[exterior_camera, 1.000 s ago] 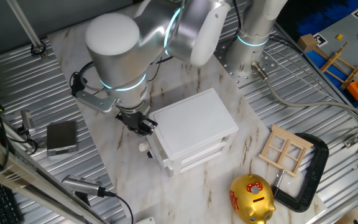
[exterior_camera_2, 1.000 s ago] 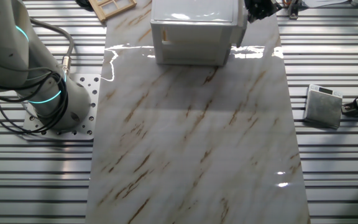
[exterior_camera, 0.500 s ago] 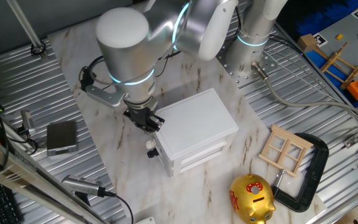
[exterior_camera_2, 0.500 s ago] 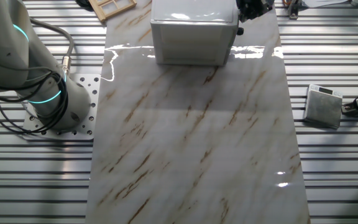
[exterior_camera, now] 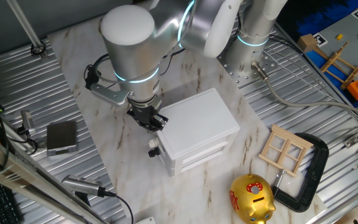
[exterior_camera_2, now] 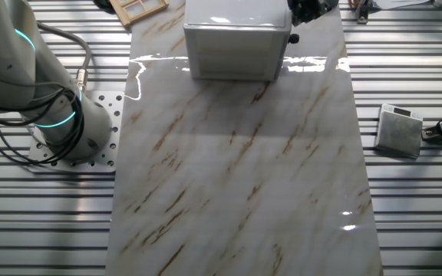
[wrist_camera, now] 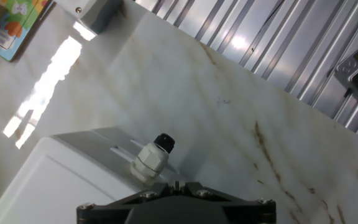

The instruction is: Put things in the drawer

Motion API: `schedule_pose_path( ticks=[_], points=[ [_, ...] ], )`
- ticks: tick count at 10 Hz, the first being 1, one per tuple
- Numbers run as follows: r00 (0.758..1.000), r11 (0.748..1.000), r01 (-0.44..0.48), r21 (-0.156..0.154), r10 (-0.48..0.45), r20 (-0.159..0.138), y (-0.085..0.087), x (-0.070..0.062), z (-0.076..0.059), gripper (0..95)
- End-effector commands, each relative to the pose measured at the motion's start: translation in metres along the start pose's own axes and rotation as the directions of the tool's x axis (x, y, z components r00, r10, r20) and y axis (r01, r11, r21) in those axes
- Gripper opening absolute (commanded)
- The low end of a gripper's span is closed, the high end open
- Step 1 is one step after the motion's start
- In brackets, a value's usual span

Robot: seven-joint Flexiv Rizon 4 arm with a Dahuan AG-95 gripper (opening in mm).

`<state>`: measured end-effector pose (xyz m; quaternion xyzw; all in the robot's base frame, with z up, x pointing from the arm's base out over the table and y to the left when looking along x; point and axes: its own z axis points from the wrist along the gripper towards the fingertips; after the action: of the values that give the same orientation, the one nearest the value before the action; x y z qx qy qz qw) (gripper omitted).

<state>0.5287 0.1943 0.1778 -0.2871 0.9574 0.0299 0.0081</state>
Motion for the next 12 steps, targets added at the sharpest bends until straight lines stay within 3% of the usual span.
schedule_pose_path(
  ticks=[1,5,9,12],
  points=[
    [1.000,1.000,0.013,0.009,-0.013,0.005,0.000,0.000,0.000,0.0],
    [1.000,1.000,0.024,0.018,-0.024,0.010,-0.003,-0.002,-0.002,0.0],
    [0.998,0.997,0.068,0.023,-0.068,-0.007,-0.024,-0.003,-0.020,0.0],
    [0.993,0.993,0.119,0.023,-0.118,-0.014,-0.046,0.017,-0.035,0.0]
  ],
)
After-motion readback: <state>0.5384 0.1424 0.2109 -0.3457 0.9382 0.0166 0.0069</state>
